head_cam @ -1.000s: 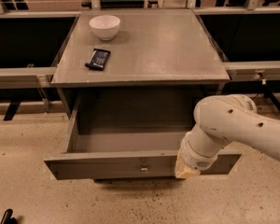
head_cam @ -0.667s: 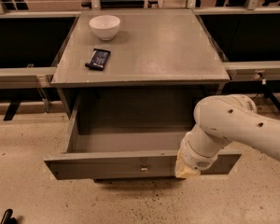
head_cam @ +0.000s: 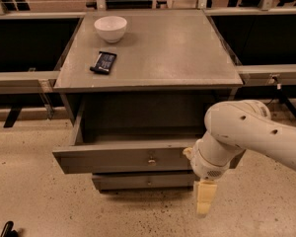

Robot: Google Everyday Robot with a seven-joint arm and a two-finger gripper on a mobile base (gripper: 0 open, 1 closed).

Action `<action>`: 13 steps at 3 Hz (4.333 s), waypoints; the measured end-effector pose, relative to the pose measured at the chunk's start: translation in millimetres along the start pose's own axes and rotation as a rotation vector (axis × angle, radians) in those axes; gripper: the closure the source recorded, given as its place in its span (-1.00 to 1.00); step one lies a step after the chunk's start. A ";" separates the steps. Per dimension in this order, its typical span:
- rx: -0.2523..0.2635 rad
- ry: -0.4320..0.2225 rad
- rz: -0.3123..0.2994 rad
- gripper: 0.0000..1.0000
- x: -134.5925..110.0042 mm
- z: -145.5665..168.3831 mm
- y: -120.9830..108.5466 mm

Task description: Close top drawer

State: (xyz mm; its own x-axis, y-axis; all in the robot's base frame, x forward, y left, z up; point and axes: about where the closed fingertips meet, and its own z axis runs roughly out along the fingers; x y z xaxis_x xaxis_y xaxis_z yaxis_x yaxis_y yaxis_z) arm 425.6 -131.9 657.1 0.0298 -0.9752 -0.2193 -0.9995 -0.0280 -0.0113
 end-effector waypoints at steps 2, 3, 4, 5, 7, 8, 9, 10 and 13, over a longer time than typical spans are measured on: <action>0.008 0.012 -0.007 -0.52 -0.9 1.8 1.8; 0.012 0.024 -0.024 -0.05 -3.9 15.1 -3.1; 0.037 0.029 -0.045 0.41 -4.7 28.7 -12.8; 0.065 0.027 -0.081 0.88 -10.7 41.5 -26.9; 0.150 0.020 -0.113 1.00 -16.8 45.4 -59.1; 0.187 0.023 -0.085 1.00 -15.0 39.9 -69.4; 0.214 0.030 -0.052 1.00 -12.4 35.8 -71.6; 0.215 0.030 -0.051 0.64 -12.3 35.7 -71.6; 0.215 0.030 -0.052 -0.79 -12.3 35.7 -71.6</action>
Offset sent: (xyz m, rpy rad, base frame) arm -0.0023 0.0024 -0.0043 -0.0188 -0.0172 0.0080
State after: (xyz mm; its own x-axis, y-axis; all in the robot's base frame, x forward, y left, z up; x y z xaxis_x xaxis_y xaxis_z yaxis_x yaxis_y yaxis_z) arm 496.9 -110.0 625.7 0.0774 -0.9799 -0.1837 -0.9727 -0.0337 -0.2298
